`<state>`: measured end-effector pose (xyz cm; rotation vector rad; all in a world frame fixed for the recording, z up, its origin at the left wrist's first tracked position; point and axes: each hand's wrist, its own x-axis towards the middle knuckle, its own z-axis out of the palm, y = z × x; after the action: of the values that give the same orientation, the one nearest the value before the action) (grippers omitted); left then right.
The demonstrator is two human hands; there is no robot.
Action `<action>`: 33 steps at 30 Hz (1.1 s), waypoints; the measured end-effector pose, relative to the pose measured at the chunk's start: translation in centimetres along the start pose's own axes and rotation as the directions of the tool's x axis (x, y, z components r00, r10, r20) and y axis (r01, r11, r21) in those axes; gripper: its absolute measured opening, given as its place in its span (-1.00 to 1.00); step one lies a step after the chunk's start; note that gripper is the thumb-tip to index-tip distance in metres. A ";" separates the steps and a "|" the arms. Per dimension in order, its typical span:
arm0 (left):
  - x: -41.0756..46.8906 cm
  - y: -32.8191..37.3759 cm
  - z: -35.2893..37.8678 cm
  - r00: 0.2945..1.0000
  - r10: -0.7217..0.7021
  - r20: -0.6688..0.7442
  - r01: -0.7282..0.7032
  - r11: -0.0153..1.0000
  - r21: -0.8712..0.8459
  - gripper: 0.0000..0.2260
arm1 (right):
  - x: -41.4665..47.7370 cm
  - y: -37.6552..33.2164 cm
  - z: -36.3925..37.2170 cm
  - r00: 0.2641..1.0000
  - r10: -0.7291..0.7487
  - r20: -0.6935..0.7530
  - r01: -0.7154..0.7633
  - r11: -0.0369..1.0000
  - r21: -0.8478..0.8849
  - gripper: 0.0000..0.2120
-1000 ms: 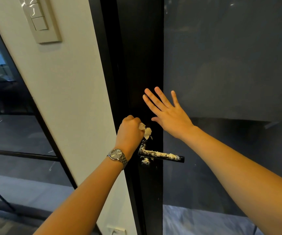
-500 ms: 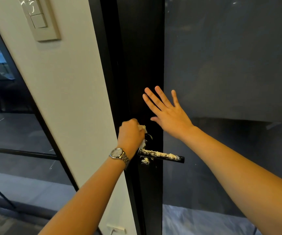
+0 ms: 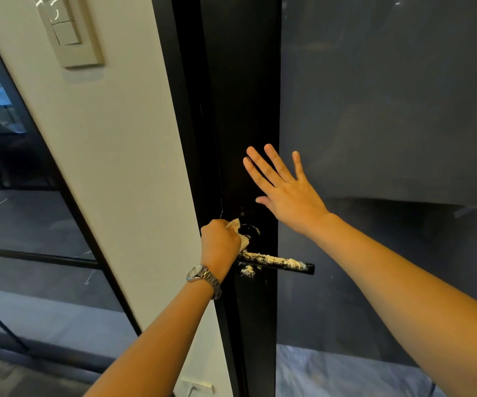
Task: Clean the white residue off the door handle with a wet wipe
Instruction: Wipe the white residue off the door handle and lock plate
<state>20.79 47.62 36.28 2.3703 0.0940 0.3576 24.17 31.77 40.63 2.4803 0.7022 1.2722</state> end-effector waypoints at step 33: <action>0.1 1.2 0.2 0.903 0.404 0.150 -0.430 0.829 0.358 -0.71 | 0.0 -0.4 0.1 1.000 0.013 -0.002 -0.013 1.000 0.005 -0.27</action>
<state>20.93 46.62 37.02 2.7857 -0.4370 0.5020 24.15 32.11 40.43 2.4918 0.6912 1.2795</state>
